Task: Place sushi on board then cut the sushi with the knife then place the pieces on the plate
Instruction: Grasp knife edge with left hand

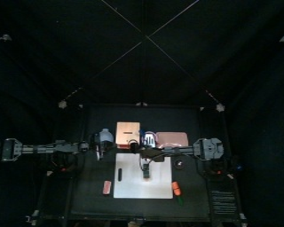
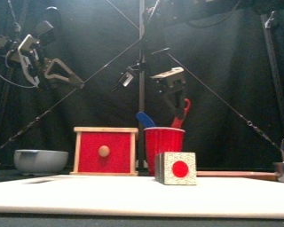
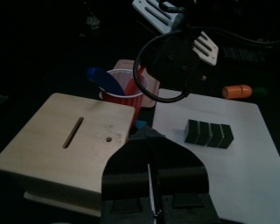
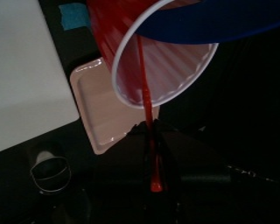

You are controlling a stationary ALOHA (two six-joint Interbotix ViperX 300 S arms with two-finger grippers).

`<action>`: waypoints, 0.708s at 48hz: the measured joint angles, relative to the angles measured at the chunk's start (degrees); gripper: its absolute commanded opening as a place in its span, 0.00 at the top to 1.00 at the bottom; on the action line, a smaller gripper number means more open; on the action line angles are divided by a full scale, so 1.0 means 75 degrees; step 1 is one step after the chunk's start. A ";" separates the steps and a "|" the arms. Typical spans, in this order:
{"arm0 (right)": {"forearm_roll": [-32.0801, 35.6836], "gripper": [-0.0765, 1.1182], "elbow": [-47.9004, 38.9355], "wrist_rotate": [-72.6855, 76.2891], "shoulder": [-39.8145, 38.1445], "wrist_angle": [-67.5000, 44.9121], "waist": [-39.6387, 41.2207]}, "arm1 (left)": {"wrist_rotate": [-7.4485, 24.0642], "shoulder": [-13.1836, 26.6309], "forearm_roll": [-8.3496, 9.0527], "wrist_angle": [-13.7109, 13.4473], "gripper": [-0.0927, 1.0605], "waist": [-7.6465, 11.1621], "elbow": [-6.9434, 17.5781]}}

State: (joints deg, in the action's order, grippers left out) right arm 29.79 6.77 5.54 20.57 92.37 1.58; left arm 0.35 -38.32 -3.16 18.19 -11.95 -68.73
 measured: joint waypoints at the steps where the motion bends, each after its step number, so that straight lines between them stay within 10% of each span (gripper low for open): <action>1: 0.0000 0.60 0.0012 0.0000 -0.0012 -0.0012 0.0012 | 0.0012 0.0012 -0.0012 0.0000 0.91 0.0000 0.0012; 34: -0.0176 0.61 0.0469 -0.0023 -0.0926 0.0023 0.0223 | 0.0012 -0.0328 0.0000 0.0000 0.91 -0.0047 0.0012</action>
State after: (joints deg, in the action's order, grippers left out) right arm 28.48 10.28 5.36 13.62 92.55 3.25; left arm 0.44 -40.78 -3.16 18.19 -12.30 -68.64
